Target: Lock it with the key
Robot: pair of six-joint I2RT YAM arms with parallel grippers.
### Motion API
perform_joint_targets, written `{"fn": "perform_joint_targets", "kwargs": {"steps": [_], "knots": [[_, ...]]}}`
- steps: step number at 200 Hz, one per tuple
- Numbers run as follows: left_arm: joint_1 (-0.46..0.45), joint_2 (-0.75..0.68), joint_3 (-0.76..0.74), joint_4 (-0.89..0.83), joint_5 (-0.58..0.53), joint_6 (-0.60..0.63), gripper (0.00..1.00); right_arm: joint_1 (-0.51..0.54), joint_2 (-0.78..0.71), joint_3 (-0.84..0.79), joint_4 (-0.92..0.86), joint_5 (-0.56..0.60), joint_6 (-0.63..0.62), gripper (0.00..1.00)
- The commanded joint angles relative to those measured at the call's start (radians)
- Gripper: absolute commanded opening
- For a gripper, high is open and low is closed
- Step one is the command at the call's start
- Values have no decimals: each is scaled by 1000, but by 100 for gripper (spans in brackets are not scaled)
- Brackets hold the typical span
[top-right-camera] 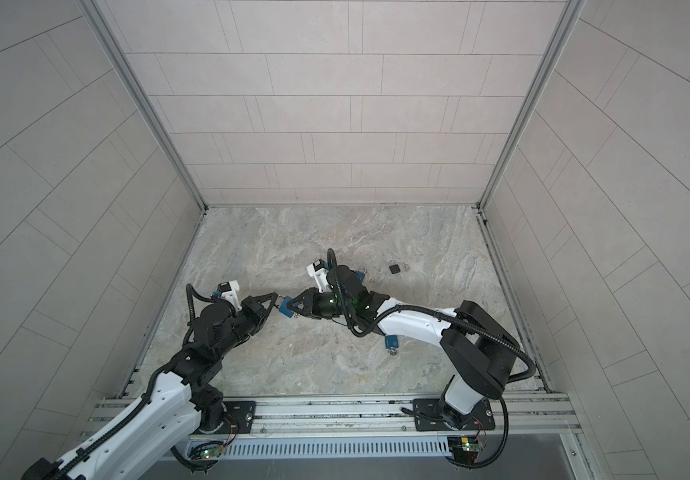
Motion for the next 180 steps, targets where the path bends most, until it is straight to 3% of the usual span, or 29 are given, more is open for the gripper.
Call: {"fn": "perform_joint_targets", "kwargs": {"steps": [1, 48, 101, 180], "knots": [[-6, -2, 21, 248, 77, 57, 10, -49, 11, -32, -90, 128, 97, 0], [-7, 87, 53, 414, 157, 56, 10, -95, -31, -60, -137, 139, 130, 0], [-7, 67, 53, 466, 189, 81, 8, -125, -64, -15, -256, 128, 106, 0], [-9, 171, 106, 568, 265, 59, 7, -130, -61, 16, -221, 129, 40, 0]]}}
